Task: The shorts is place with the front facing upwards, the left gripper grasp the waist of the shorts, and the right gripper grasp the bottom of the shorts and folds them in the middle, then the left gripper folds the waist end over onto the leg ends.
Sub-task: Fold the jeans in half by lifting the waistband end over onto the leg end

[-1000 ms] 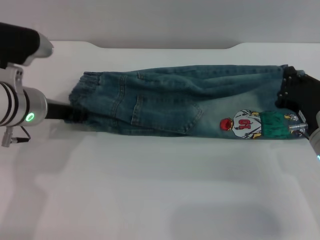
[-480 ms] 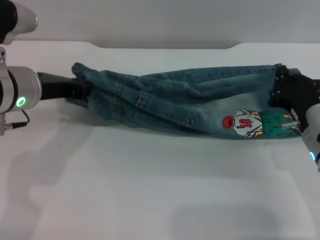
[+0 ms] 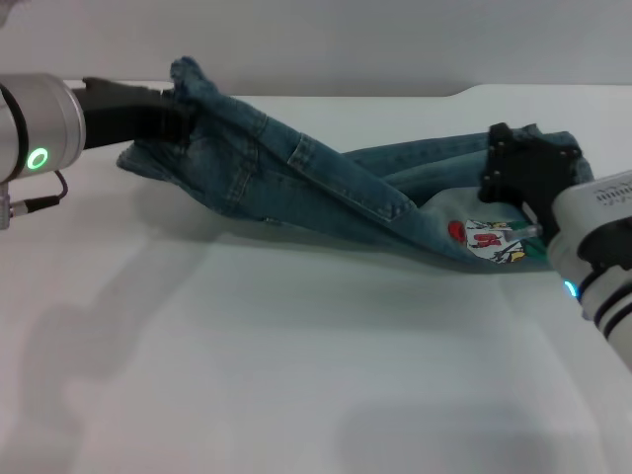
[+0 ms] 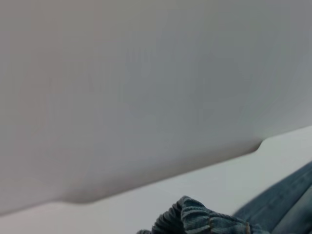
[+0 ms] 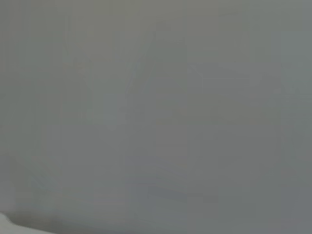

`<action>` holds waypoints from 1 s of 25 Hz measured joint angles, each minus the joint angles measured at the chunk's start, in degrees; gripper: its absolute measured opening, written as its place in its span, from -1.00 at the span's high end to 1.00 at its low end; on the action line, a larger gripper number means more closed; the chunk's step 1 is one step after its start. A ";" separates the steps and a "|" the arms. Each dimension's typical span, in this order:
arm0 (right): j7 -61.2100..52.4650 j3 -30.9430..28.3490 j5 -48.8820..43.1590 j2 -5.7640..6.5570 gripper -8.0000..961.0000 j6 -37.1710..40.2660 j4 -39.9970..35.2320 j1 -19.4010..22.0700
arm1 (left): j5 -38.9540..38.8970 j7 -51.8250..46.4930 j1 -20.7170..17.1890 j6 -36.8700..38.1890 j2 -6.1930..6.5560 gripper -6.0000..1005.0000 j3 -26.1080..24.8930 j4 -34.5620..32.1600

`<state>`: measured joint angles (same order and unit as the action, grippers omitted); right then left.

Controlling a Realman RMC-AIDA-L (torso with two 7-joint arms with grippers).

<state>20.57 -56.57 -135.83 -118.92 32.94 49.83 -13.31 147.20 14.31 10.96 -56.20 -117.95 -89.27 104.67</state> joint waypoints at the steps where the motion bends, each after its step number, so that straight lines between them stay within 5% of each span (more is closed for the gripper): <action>1: -0.89 0.49 0.01 0.00 0.99 -0.02 -0.87 -0.96 | -0.20 0.00 -0.17 0.00 0.02 0.60 0.11 0.83; 25: -18.48 13.91 0.04 -0.81 0.99 0.08 -13.63 -16.69 | -5.64 1.76 -0.09 0.87 0.01 0.77 3.68 8.98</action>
<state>2.09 -42.66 -135.78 -119.73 33.02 36.19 -30.00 141.57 16.07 10.87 -55.33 -117.94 -85.60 113.65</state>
